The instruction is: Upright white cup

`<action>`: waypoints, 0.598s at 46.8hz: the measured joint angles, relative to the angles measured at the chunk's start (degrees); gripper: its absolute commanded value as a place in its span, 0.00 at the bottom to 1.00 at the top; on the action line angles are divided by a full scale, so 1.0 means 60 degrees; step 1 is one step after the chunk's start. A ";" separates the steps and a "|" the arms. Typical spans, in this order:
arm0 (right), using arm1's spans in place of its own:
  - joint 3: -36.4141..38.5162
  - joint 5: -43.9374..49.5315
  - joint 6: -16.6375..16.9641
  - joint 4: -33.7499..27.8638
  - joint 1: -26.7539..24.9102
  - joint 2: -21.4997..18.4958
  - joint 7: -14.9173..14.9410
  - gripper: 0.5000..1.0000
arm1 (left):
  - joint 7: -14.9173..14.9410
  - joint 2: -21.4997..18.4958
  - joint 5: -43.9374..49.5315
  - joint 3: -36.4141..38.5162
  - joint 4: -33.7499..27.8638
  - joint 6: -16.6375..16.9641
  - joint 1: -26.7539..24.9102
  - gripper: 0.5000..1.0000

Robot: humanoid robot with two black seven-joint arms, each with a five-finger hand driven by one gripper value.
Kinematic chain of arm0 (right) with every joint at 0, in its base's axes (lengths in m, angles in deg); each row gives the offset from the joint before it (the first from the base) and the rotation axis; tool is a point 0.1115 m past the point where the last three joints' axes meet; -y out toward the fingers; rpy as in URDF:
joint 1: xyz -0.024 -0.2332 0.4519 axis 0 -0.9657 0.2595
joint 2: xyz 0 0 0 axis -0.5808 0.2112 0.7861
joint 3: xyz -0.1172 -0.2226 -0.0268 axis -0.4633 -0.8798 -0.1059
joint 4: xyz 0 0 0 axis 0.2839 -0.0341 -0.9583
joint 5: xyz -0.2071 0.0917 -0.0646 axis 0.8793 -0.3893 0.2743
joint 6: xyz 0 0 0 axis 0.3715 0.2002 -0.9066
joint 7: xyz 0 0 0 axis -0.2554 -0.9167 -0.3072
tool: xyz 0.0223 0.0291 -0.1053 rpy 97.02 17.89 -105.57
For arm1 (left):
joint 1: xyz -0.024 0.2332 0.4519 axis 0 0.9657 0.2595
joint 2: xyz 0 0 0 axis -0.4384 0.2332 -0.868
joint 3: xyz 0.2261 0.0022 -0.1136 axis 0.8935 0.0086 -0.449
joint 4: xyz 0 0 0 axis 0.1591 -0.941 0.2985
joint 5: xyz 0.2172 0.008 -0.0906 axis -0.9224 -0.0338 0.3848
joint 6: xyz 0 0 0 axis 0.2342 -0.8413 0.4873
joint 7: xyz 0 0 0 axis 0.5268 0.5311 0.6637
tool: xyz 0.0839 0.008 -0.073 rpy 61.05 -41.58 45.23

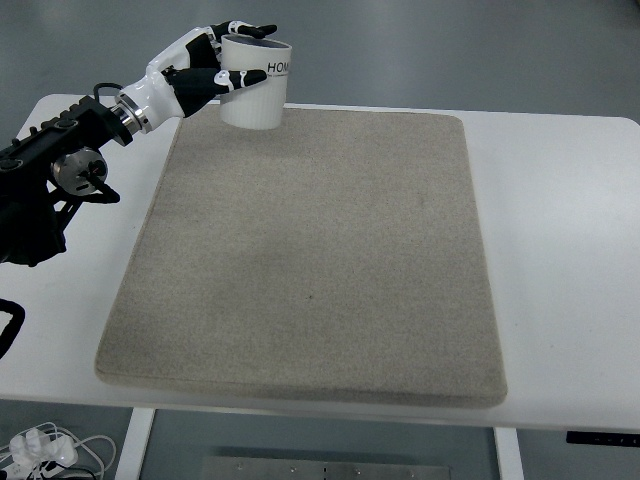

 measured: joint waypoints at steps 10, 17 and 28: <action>-0.0001 -0.0002 0.0000 0.0000 -0.0001 0.0000 -0.0002 0.90 | -0.1541 0.0007 -0.0355 0.0083 0.0132 0.0000 0.0284 0.00; 0.0000 -0.0001 0.0000 0.0000 0.0001 0.0000 -0.0001 0.90 | -0.1560 0.0085 -0.0875 0.0084 0.0197 0.0046 0.0365 0.00; 0.0000 -0.0001 0.0000 0.0000 0.0003 0.0000 0.0000 0.90 | -0.1560 0.0303 -0.1512 0.0089 0.0381 0.0556 0.0397 0.00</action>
